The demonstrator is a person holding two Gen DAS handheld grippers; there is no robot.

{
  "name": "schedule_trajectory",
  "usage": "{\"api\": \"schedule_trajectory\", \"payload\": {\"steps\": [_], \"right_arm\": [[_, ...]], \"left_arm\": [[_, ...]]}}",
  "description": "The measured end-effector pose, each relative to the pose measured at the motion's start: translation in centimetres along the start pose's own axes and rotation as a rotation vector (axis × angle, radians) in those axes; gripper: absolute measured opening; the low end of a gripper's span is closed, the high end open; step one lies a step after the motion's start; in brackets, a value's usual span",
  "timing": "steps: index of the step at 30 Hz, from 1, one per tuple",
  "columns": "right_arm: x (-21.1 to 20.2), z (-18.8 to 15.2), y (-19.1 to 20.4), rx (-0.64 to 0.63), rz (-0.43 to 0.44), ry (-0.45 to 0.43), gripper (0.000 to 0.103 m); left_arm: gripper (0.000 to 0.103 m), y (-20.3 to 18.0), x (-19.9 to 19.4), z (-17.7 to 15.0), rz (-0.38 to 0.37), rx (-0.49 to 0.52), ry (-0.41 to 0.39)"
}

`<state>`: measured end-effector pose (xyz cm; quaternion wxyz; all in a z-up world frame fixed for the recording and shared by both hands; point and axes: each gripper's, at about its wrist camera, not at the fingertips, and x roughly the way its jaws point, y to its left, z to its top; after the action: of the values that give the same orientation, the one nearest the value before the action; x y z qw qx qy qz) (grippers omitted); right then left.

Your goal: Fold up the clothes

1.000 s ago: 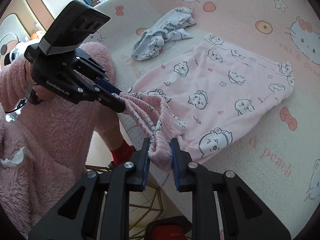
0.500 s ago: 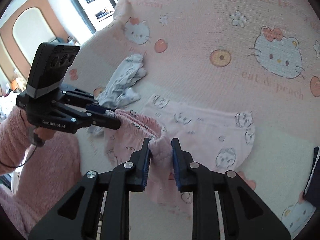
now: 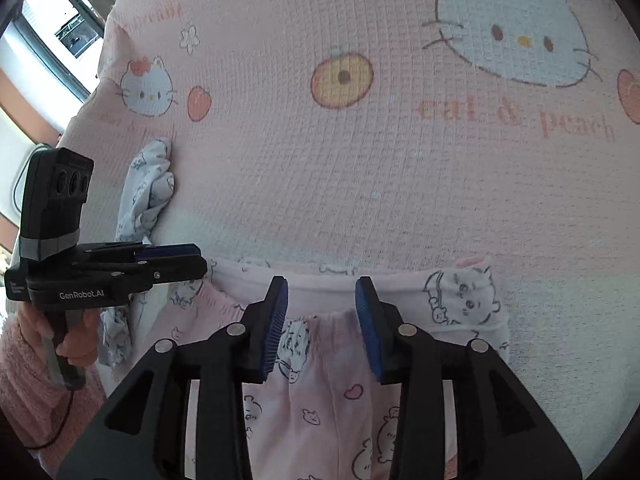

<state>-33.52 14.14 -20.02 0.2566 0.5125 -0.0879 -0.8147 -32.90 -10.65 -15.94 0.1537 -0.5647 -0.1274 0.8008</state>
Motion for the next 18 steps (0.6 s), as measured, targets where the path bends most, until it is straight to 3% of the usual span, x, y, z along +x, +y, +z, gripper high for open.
{"api": "schedule_trajectory", "payload": {"steps": [3,5,6,7,8,9,10,12,15,18], "right_arm": [[-1.4,-0.2,0.6,-0.020,0.034,0.021,0.047],[-1.5,-1.0,1.1,-0.061,0.041,0.062,0.048],[-0.8,-1.4,1.3,-0.097,0.011,0.089,0.048],[-0.2,-1.8,1.5,-0.133,-0.020,0.116,0.048],[0.7,-2.1,1.5,-0.159,-0.051,0.142,0.047],[1.5,-2.5,1.5,-0.185,-0.081,0.166,0.031],[1.9,-2.6,1.3,-0.193,-0.098,0.165,0.022],[1.4,-2.3,1.5,-0.187,-0.078,0.129,0.013],[-0.2,-1.3,2.3,-0.213,-0.071,0.035,0.011],[-0.1,0.1,2.8,-0.215,-0.087,-0.006,0.013]], "left_arm": [[0.040,-0.8,-0.3,-1.2,-0.027,0.028,0.021],[0.043,-1.6,-0.3,-2.2,-0.053,0.059,0.034],[0.043,-2.0,0.3,-2.6,-0.032,0.077,0.053],[0.042,-2.3,1.0,-3.0,-0.013,0.097,0.083],[0.024,-2.5,1.8,-3.3,-0.001,0.108,0.111],[0.015,-2.7,2.4,-3.5,0.014,0.108,0.125],[0.014,-2.9,2.4,-3.6,0.021,0.108,0.117],[0.010,-3.3,1.3,-3.4,0.018,0.114,0.069],[0.009,-3.5,-0.9,-2.7,0.014,0.104,-0.012],[0.009,-2.7,0.3,-2.2,0.054,0.084,0.009]]}}
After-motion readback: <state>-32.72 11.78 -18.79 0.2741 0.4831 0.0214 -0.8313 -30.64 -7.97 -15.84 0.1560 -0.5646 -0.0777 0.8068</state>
